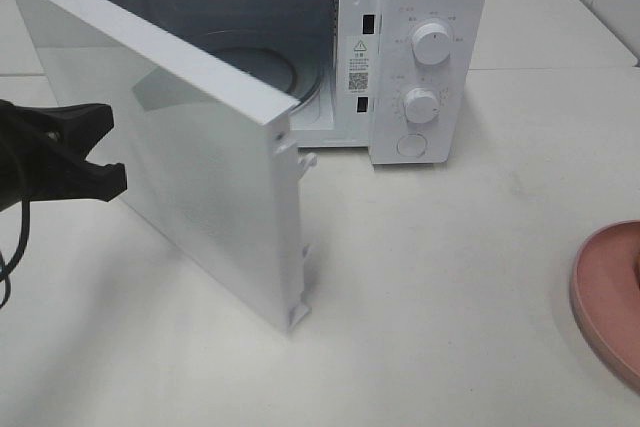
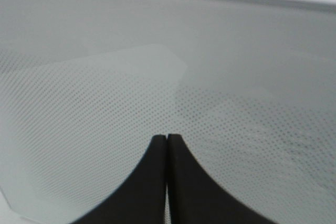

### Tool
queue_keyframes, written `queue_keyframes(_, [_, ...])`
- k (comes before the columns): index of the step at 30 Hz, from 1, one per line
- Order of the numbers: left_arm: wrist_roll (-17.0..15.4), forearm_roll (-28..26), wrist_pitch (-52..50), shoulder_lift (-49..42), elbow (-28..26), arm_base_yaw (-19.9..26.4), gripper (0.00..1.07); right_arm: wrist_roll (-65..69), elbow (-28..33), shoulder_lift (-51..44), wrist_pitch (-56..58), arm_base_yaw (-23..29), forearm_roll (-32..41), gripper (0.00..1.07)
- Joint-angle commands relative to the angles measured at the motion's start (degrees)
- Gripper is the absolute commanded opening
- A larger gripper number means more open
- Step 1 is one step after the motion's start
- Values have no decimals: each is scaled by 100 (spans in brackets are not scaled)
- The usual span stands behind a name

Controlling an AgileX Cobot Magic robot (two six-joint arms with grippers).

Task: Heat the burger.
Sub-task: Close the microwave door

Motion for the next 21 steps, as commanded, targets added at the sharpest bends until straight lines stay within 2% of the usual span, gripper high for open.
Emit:
queue_keyframes(1, [212, -516, -103, 11, -183, -275, 0, -57, 11, -155, 0, -34, 6, 76])
queue_keyframes(5, [304, -1071, -29, 241, -613, -665, 0, -57, 11, -155, 0, -34, 6, 76])
queue_keyframes(10, [315, -1306, 52, 527, -968, -917, 0, -57, 11, -155, 0, -34, 6, 76])
queue_keyframes(17, [493, -1438, 138, 1026, -1616, -1220, 0, -57, 11, -155, 0, -34, 6, 76])
queue_keyframes(21, [527, -1971, 143, 1404, -2126, -1421, 0, -57, 11, -155, 0, -34, 6, 76])
